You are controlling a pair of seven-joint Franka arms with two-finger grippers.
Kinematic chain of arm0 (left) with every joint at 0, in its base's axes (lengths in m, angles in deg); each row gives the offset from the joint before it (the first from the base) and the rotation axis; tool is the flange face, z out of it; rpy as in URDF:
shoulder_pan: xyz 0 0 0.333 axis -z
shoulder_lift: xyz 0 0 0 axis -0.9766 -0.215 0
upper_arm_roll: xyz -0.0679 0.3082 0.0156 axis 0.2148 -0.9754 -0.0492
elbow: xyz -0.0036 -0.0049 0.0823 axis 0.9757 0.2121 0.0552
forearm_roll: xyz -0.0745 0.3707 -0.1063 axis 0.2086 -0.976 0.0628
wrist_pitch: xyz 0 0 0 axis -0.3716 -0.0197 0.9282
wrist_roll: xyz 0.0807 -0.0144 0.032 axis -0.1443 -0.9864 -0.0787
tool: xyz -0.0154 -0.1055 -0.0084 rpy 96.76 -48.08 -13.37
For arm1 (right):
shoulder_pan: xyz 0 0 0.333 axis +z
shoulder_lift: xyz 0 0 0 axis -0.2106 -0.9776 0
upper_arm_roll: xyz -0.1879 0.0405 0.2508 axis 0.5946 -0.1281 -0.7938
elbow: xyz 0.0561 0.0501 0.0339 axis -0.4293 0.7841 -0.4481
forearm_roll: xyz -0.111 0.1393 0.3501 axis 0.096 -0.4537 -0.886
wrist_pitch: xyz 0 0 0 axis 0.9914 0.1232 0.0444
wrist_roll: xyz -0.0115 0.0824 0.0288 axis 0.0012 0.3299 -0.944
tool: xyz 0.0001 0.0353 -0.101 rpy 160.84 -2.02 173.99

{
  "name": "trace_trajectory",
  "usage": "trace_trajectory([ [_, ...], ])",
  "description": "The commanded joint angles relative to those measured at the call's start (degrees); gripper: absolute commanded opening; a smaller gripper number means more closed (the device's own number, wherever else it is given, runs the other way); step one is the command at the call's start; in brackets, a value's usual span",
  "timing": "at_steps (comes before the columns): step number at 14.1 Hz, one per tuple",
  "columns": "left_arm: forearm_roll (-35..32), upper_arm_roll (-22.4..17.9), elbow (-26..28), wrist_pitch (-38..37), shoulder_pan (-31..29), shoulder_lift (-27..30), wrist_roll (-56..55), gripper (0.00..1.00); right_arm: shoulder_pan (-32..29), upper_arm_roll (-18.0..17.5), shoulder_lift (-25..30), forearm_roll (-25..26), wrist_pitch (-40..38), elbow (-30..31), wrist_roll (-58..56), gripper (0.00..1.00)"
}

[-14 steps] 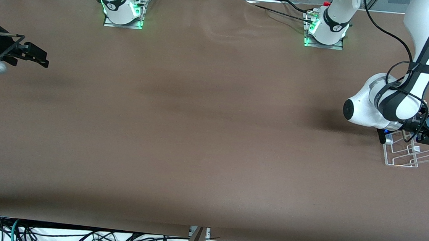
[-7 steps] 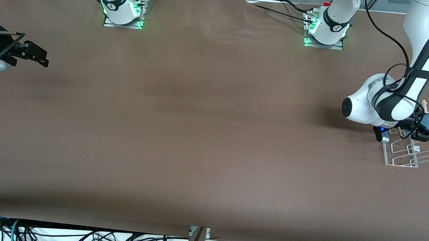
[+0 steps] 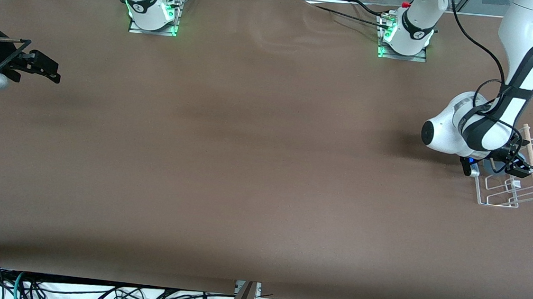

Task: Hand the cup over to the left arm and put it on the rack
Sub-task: 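Lower the cup onto the wire rack with the left gripper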

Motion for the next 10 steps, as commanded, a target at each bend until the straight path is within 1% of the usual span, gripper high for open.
trace_trajectory([
  [1, 3.6, 0.7, -2.7, -0.4, 0.0, 1.8, 0.0, 1.00, 0.7, -0.1, -1.8, 0.3, -0.9, -3.7, -1.2, 0.99],
  [3, 18.1, 1.9, -8.4, -0.4, -0.1, 2.8, 0.1, 1.00, 1.2, -1.0, -1.7, 0.3, -0.8, -4.2, -1.0, 0.99],
  [6, 38.7, 2.1, -14.9, -0.6, -0.2, 4.7, 0.9, 1.00, 1.3, -1.0, -1.8, 0.5, -0.2, -4.3, -0.9, 0.99],
  [8, 50.1, 2.0, -19.7, -3.1, -0.3, 4.6, 1.7, 1.00, 1.3, -1.0, -1.9, 0.5, -0.2, -4.3, -0.9, 0.99],
  [10, 59.5, 2.0, -24.2, -4.8, -0.3, 4.4, 1.7, 1.00, 1.2, -1.0, -1.9, 0.3, -0.3, -4.3, -0.5, 0.99],
])
